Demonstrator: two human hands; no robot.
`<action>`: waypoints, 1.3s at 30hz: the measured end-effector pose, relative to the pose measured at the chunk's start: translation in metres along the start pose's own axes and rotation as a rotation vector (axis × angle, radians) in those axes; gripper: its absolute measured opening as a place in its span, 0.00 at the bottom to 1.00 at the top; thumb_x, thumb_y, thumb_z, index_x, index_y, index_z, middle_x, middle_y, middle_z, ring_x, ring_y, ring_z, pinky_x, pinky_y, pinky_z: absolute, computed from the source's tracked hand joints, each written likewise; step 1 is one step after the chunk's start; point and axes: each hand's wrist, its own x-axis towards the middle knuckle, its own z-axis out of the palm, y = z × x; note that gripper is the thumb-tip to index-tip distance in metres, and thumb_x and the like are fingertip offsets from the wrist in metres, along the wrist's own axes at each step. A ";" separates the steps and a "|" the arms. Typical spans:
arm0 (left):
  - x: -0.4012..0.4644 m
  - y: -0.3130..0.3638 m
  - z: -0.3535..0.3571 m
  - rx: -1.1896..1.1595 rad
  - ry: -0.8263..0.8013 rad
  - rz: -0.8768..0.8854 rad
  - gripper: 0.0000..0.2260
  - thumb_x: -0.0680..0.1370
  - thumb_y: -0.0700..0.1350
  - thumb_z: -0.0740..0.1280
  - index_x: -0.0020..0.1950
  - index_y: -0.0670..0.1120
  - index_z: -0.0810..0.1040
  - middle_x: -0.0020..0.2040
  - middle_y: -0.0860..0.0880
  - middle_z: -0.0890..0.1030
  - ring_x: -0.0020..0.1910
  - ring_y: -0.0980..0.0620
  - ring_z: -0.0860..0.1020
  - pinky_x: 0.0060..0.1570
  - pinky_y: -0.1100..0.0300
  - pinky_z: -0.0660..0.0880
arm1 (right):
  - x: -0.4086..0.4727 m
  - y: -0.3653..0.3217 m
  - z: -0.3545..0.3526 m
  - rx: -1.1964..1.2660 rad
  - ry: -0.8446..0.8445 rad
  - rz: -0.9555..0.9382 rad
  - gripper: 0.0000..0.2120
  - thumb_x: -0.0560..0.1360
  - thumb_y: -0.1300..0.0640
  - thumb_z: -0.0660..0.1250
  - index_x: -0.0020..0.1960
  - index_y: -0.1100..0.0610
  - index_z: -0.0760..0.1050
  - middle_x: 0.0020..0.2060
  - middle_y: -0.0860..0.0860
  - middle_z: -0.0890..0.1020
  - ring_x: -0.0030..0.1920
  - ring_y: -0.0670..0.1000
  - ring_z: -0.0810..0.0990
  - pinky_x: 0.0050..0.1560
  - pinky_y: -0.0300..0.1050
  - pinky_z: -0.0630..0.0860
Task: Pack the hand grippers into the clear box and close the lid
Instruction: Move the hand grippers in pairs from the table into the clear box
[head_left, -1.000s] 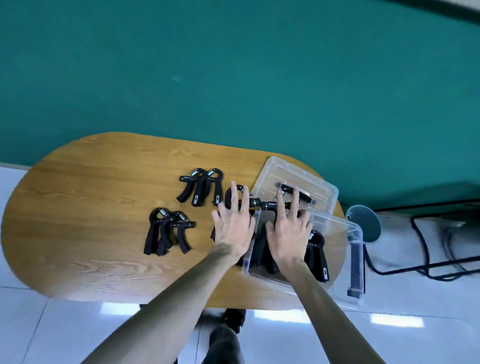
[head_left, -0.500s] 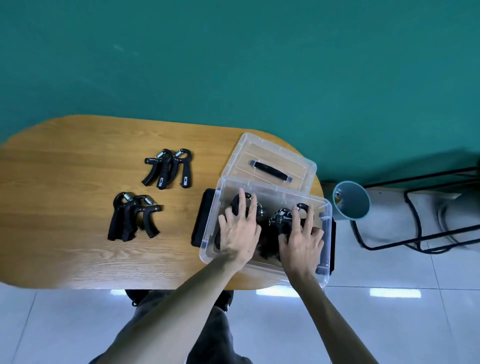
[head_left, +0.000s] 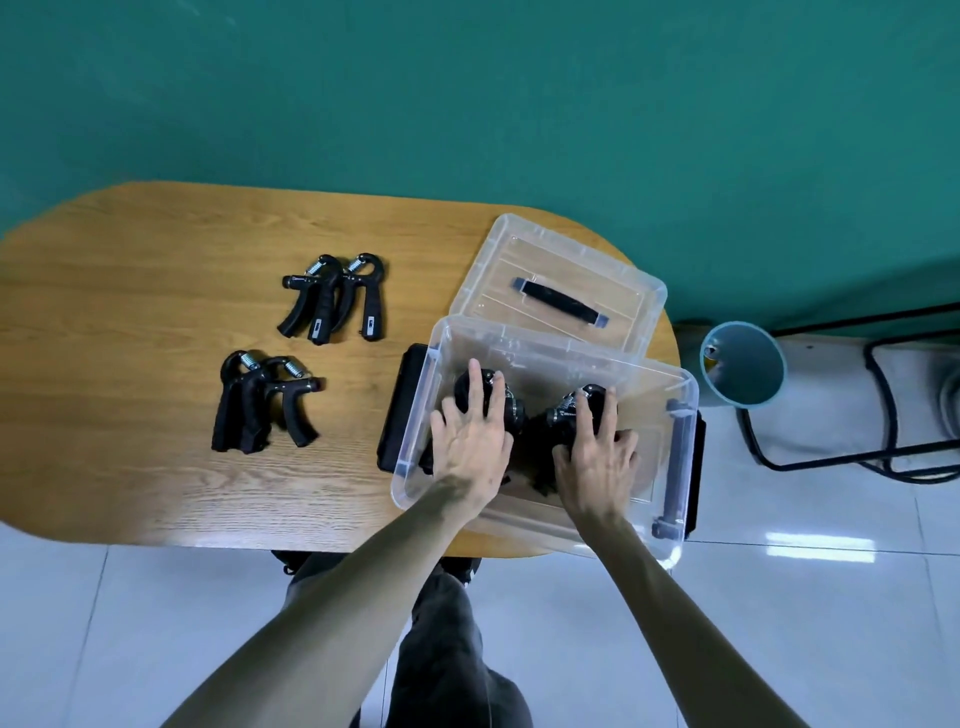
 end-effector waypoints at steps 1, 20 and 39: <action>0.001 0.000 0.000 0.003 -0.001 0.000 0.33 0.83 0.50 0.59 0.84 0.48 0.45 0.83 0.41 0.39 0.58 0.41 0.70 0.57 0.46 0.67 | 0.001 0.000 0.002 0.004 -0.009 0.001 0.37 0.73 0.53 0.70 0.79 0.50 0.58 0.80 0.56 0.53 0.49 0.61 0.68 0.48 0.57 0.72; 0.010 -0.035 -0.063 -0.021 0.239 0.316 0.24 0.84 0.53 0.49 0.77 0.45 0.68 0.67 0.45 0.78 0.67 0.45 0.71 0.61 0.49 0.67 | 0.008 -0.072 -0.041 0.038 0.263 -0.055 0.23 0.79 0.49 0.57 0.71 0.56 0.68 0.64 0.59 0.76 0.60 0.63 0.71 0.58 0.62 0.70; 0.007 -0.282 -0.088 -0.155 0.092 0.056 0.30 0.85 0.58 0.48 0.84 0.46 0.48 0.84 0.43 0.50 0.79 0.39 0.59 0.68 0.43 0.65 | 0.010 -0.297 -0.029 -0.093 0.143 -0.279 0.23 0.84 0.45 0.54 0.78 0.46 0.59 0.76 0.59 0.62 0.66 0.65 0.68 0.61 0.62 0.69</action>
